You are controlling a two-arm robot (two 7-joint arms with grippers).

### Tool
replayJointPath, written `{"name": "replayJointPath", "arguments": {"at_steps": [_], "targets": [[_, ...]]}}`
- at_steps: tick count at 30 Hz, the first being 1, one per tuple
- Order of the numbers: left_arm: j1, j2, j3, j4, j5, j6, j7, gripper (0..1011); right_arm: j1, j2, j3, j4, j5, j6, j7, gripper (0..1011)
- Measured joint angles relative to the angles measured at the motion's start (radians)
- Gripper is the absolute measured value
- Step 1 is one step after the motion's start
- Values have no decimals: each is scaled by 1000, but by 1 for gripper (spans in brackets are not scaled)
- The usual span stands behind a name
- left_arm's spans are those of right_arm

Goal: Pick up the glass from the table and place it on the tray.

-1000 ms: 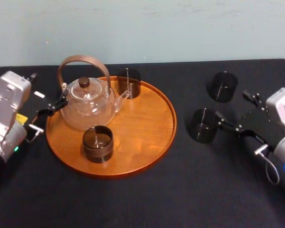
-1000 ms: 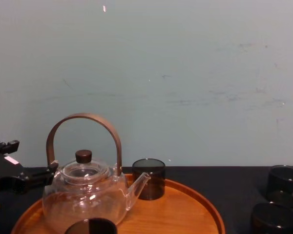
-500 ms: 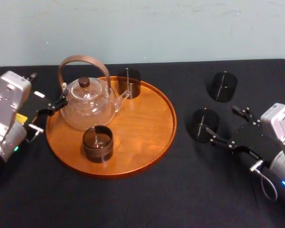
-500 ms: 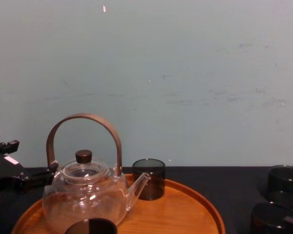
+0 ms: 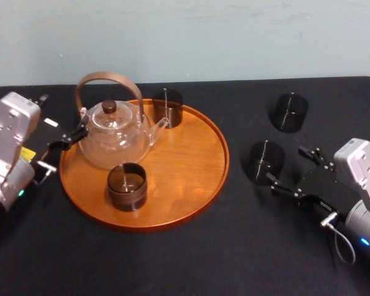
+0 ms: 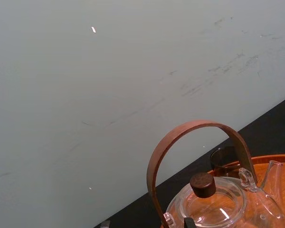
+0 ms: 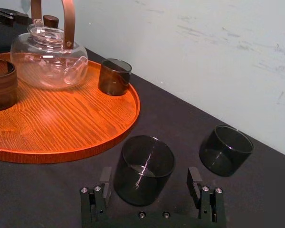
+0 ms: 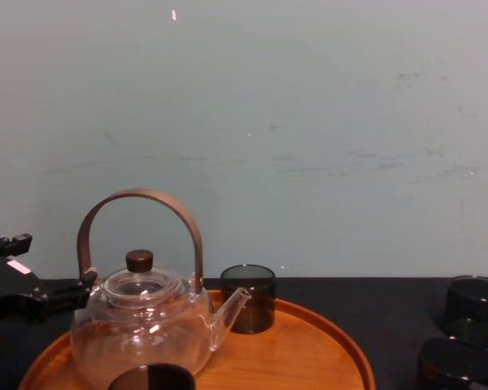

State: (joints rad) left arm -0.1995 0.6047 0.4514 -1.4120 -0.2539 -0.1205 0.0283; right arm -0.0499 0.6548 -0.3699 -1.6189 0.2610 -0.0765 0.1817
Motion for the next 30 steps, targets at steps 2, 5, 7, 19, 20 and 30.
{"name": "replayJointPath", "arguments": {"at_steps": [2, 5, 7, 19, 20, 30], "targets": [[0, 0, 0, 0, 0, 0, 0, 1009, 0, -5, 4, 5, 1, 0, 6, 1002], [0, 0, 0, 0, 0, 0, 0, 1009, 1, -15, 9, 18, 5, -1, 19, 1002], [0, 0, 0, 0, 0, 0, 0, 1009, 4, -21, 11, 27, 9, -1, 28, 1002], [0, 0, 0, 0, 0, 0, 0, 1010, 39, -73, 17, 111, 23, -7, 92, 1002], [0, 0, 0, 0, 0, 0, 0, 1010, 44, -79, 20, 121, 23, -8, 98, 1002], [0, 0, 0, 0, 0, 0, 0, 1010, 71, -109, 34, 176, 18, -9, 126, 1002]]}}
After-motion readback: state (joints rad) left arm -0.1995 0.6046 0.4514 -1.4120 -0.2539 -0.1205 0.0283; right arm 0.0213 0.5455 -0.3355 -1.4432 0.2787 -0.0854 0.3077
